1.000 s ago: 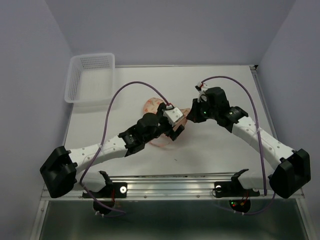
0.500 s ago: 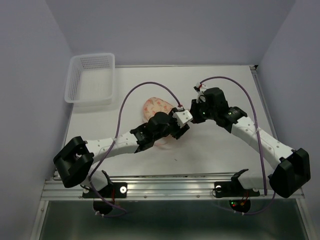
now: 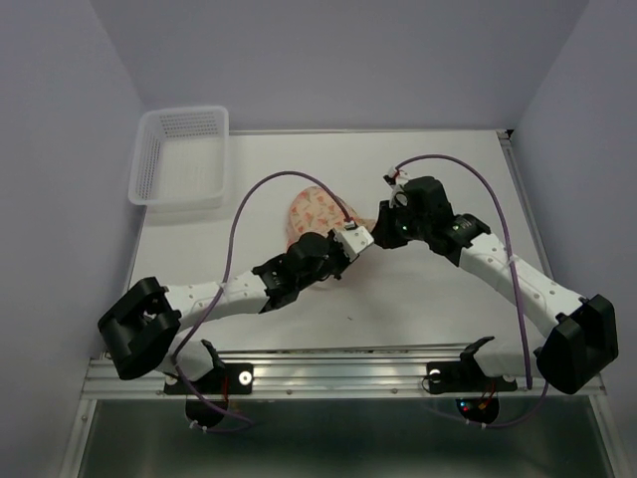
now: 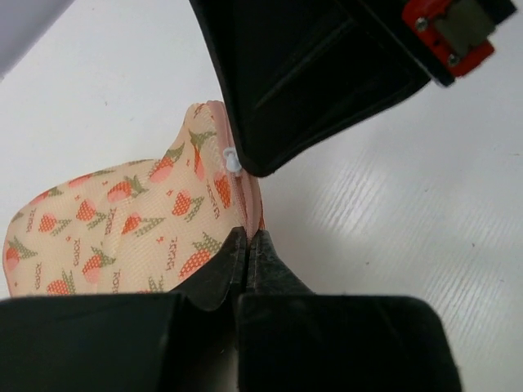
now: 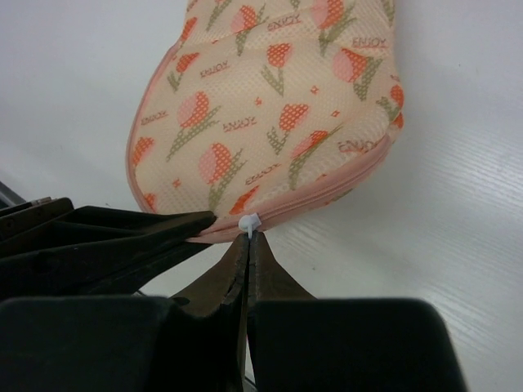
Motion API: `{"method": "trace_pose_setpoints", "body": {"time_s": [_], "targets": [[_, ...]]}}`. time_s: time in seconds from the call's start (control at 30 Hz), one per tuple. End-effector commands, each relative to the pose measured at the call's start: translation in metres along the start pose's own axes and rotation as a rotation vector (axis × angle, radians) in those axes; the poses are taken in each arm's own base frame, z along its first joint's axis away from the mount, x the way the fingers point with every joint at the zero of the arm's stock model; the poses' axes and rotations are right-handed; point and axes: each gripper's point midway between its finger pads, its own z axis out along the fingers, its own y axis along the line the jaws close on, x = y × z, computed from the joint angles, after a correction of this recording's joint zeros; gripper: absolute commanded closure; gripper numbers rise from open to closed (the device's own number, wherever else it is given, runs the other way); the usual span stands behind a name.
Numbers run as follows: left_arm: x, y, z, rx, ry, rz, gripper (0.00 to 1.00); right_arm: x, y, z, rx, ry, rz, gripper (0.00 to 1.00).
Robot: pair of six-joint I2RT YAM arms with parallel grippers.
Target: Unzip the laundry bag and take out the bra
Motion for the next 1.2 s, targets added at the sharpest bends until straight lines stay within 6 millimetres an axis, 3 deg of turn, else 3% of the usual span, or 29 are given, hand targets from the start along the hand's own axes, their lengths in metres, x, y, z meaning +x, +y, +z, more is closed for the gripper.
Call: {"method": "trace_pose_setpoints", "body": {"time_s": [0.0,0.03,0.23,0.37,0.73,1.07,1.1,1.13,1.17], "targets": [[0.003,0.007,-0.022,-0.040,-0.005,0.007,1.00,-0.024,-0.006,-0.008,0.055,-0.118,-0.035,0.99],[0.015,0.007,-0.027,-0.043,0.021,0.002,1.00,-0.024,-0.011,-0.008,0.083,-0.118,-0.037,0.99],[0.036,0.016,-0.052,-0.101,0.055,-0.053,1.00,-0.020,-0.029,-0.003,0.171,-0.114,-0.035,0.99],[0.029,0.028,-0.065,-0.155,0.017,-0.059,1.00,-0.016,-0.039,0.002,0.215,-0.106,-0.030,0.99],[0.052,0.049,-0.092,-0.201,0.136,0.030,1.00,-0.012,-0.071,0.002,0.318,-0.104,0.000,0.99],[0.067,0.075,-0.127,-0.261,0.194,0.038,1.00,0.007,-0.079,0.006,0.324,-0.059,0.014,0.99],[0.064,0.076,-0.128,-0.262,0.185,0.038,0.97,0.008,-0.077,0.007,0.309,-0.055,0.012,0.99],[0.060,0.076,-0.129,-0.263,0.173,0.031,0.80,0.009,-0.070,0.008,0.267,-0.046,0.003,0.99],[0.055,0.076,-0.129,-0.262,0.156,0.020,0.75,0.010,-0.067,0.008,0.247,-0.046,-0.002,0.99]]}}
